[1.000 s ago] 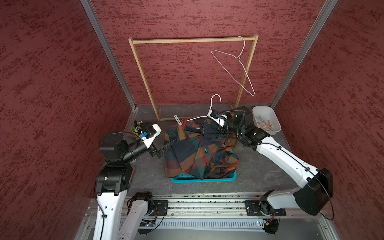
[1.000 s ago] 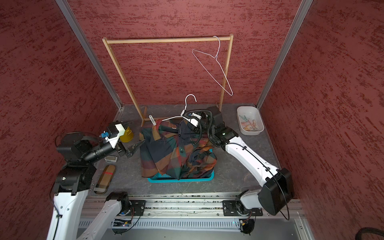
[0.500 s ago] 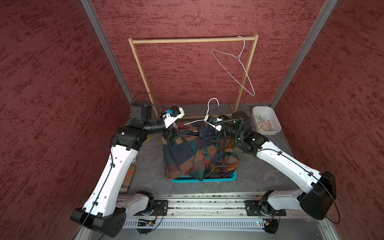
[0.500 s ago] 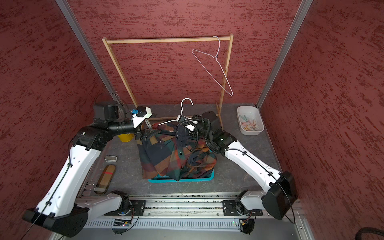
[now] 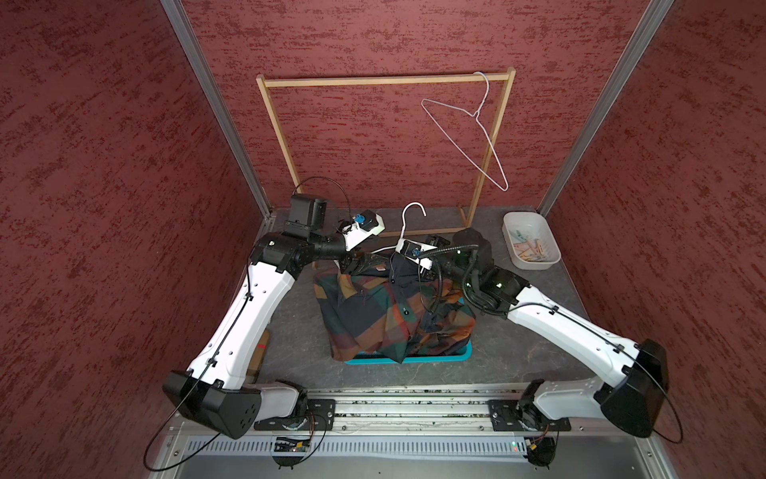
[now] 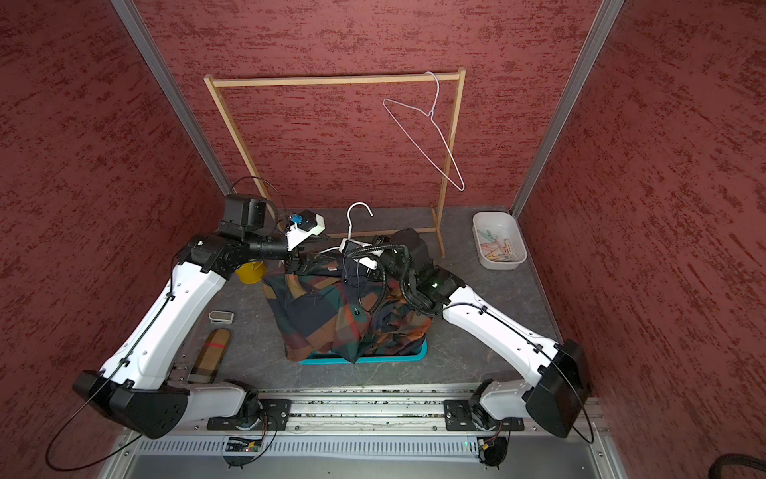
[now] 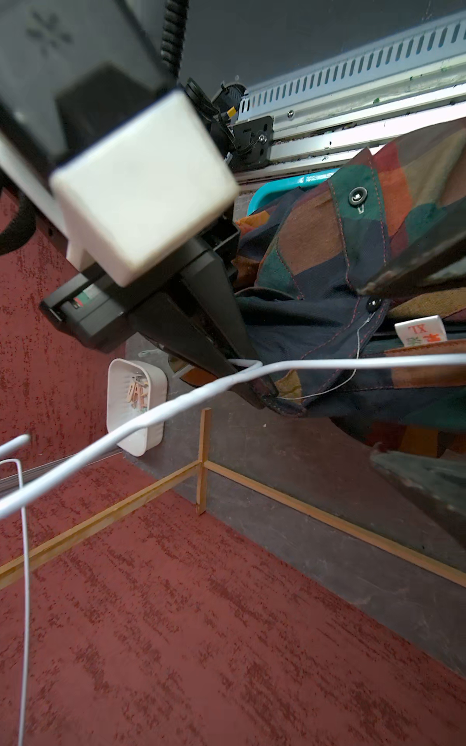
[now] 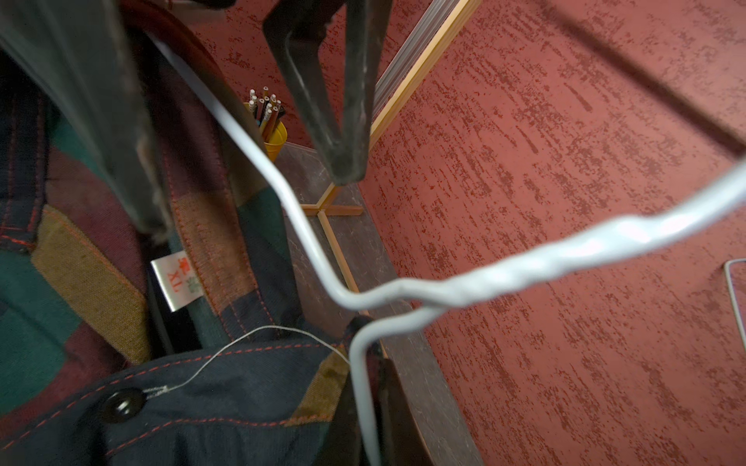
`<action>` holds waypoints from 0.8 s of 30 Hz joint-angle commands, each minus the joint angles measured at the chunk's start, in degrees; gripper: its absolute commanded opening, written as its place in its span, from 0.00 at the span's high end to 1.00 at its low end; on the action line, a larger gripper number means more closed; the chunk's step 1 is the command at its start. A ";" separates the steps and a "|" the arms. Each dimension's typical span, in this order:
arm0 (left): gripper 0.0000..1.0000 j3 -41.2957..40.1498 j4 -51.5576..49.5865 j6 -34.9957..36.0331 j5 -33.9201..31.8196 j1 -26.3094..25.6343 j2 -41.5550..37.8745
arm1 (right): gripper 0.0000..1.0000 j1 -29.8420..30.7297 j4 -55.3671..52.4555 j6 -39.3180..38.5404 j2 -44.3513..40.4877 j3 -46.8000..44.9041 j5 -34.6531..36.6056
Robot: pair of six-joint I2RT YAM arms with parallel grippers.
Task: Remove the clothespins securing long-sleeve shirts to the hanger
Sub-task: Remove the clamp from the hanger.
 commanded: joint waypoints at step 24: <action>1.00 -21.57 31.02 3.29 0.55 1.66 -9.99 | 0.39 -14.41 8.73 20.67 -16.83 -8.55 -24.74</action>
